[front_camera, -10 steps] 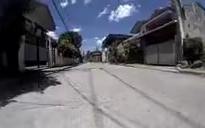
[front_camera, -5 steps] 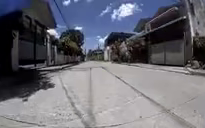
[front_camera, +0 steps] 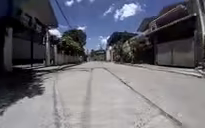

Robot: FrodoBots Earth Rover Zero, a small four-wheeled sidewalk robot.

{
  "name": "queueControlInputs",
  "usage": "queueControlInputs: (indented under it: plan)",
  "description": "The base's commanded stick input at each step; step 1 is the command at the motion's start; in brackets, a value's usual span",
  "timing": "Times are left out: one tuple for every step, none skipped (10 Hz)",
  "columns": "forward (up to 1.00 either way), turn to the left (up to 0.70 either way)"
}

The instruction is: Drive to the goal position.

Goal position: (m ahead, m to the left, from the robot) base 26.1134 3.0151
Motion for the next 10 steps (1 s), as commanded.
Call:
queueControlInputs:
  plan:
    - [1.00,0.00]
    - [1.00,0.00]
    - [1.00,0.00]
    - [1.00,0.00]
    - [1.00,0.00]
    - [1.00,0.00]
    - [1.00,0.00]
    - [1.00,0.00]
    - [1.00,0.00]
    - [1.00,0.00]
